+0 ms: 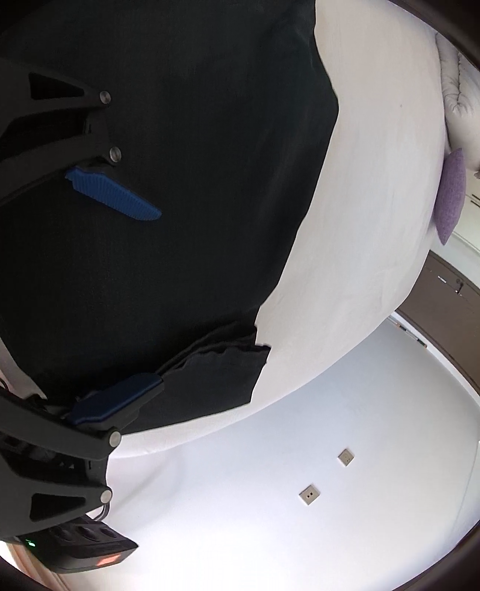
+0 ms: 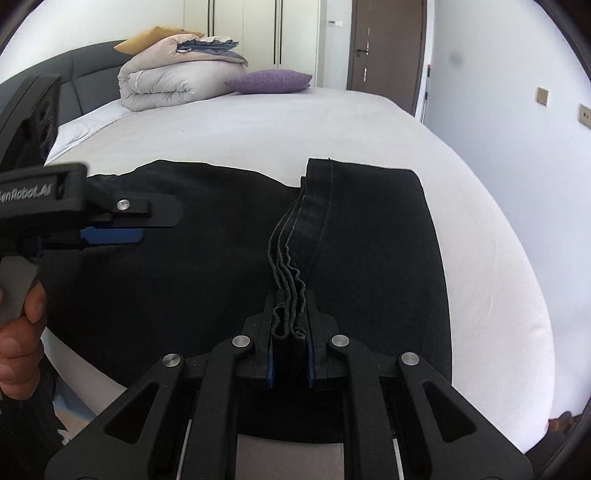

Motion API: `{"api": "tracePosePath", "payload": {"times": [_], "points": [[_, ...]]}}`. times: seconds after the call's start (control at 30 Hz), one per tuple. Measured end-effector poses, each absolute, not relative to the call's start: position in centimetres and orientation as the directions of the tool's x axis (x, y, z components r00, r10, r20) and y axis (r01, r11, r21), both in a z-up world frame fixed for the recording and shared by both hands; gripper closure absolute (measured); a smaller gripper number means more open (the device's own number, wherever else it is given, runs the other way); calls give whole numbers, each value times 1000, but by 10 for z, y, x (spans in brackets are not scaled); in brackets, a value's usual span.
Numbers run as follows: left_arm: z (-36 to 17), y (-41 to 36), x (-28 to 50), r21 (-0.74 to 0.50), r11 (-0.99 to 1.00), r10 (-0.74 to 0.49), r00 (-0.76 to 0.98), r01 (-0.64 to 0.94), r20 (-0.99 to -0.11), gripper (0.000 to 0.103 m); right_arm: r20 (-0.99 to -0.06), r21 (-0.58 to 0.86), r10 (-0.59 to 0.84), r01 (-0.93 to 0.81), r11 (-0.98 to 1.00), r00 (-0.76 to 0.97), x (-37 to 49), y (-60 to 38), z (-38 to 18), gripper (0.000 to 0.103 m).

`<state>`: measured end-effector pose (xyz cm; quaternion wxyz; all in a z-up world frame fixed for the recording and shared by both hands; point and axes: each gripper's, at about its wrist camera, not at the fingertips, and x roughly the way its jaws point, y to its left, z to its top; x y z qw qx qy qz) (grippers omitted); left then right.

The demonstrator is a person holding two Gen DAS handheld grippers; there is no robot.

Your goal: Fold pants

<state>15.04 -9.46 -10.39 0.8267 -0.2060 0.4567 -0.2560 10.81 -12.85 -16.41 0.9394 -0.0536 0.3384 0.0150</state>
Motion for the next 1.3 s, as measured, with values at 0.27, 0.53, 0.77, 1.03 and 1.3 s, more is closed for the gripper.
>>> {"api": "tracePosePath", "payload": {"times": [0.27, 0.53, 0.77, 1.03, 1.3], "points": [[-107, -116, 170, -662, 722, -684, 354, 204, -637, 13, -585, -230, -29, -132, 964, 810, 59, -96, -151, 92], [-111, -99, 175, -684, 707, -699, 332, 183, -634, 68, -585, -273, 1, -198, 942, 811, 38, -77, -144, 92], [-104, -67, 178, -666, 714, -694, 347, 216, -631, 94, -574, -350, 55, -305, 886, 817, 12, -38, -138, 92], [-88, -27, 187, -547, 766, -639, 319, 336, -700, 94, -579, -378, 136, -412, 829, 804, -1, -7, -133, 92], [-98, 39, 200, -473, 829, -554, 329, 298, -764, 94, -628, -359, 226, -535, 765, 745, 0, 36, -142, 92]]}}
